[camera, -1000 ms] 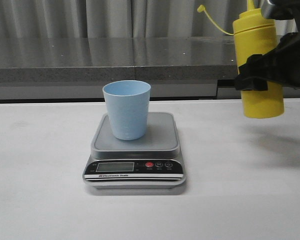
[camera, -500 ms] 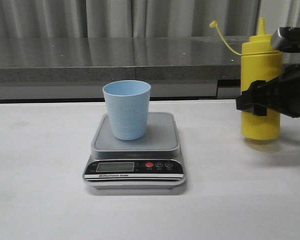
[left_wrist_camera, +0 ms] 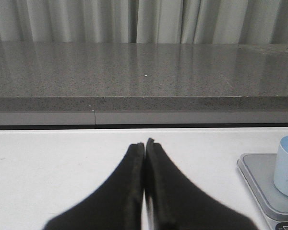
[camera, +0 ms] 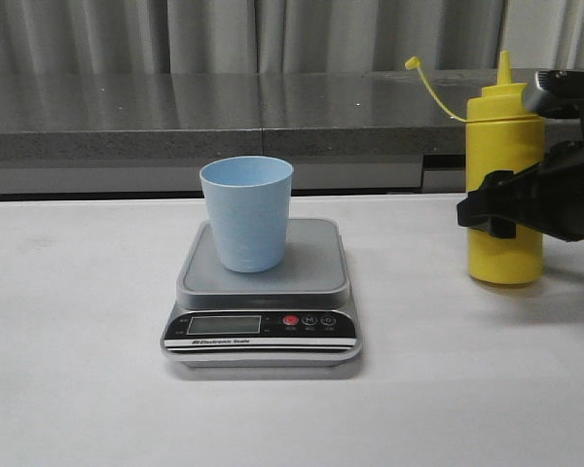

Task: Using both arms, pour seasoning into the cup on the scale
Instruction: 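Lower the yellow bottle back to its spot on the table with the right gripper, then open the right gripper and withdraw it from the bottle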

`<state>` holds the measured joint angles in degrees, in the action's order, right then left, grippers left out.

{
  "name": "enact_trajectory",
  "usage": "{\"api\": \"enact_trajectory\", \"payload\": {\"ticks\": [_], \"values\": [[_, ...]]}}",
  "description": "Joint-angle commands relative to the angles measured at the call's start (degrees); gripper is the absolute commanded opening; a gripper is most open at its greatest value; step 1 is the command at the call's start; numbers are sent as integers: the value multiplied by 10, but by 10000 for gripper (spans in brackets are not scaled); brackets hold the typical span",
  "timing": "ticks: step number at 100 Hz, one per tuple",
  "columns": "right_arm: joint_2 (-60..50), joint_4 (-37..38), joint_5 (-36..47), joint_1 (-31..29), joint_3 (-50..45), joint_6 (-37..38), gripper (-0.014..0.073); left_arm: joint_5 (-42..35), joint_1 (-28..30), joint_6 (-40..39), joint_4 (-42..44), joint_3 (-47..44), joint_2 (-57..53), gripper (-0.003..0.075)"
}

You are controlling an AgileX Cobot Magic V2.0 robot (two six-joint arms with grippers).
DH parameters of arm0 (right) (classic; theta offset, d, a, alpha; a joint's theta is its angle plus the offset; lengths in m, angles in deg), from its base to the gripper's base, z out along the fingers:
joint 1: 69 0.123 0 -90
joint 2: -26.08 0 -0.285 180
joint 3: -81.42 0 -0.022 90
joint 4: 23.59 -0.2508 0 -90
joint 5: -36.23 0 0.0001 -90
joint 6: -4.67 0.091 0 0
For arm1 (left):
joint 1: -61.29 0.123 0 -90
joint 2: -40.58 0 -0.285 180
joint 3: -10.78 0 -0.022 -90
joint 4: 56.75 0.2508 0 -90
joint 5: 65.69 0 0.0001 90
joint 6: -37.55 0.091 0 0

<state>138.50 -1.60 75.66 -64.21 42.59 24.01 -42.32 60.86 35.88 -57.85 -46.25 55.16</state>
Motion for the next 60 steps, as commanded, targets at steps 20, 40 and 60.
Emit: {"api": "enact_trajectory", "payload": {"ticks": [20, 40, 60], "values": [[-23, -23, 60, -4, -15, -5, 664, -46, 2, -5, -3, 16, 6, -20], [-23, -25, 91, -4, -34, -5, 665, -46, 2, -5, -3, 16, 6, -20], [-38, -35, 88, -4, -63, -5, 665, -46, 2, -5, -3, 16, 6, -20]]}}
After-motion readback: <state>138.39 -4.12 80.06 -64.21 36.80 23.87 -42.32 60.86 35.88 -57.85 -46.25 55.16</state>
